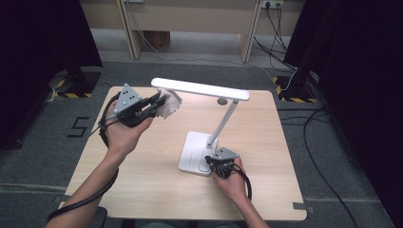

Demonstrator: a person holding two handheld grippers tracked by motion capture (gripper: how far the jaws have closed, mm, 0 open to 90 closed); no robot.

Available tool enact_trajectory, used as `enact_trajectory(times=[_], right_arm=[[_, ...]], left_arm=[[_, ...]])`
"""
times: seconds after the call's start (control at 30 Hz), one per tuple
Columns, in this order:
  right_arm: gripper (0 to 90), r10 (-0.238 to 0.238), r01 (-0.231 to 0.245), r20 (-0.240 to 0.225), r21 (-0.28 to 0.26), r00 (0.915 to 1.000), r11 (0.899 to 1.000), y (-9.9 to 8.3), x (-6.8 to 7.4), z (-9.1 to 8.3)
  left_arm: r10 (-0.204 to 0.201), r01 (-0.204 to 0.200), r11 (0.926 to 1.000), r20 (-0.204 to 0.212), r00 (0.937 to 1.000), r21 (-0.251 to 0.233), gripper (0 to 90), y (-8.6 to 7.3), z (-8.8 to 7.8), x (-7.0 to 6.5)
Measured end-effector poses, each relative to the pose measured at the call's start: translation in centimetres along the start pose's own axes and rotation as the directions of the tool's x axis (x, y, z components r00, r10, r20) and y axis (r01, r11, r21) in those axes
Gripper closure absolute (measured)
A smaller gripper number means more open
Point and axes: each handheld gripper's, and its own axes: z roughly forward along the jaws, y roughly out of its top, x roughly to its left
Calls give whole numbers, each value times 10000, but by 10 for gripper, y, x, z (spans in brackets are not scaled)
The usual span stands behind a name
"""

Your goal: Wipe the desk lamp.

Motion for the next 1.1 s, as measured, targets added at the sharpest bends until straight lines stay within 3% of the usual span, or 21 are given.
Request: enact_trajectory(times=[0.47,1.1], right_arm=[[900,-23,23,7,5,10000,10000,0,0,0],[900,-48,48,6,4,10000,10000,0,0,0]], left_arm=[[157,-158,9999,366,9992,15,802,5,13,-16],[254,-257,9997,667,9975,38,802,10,25,-27]])
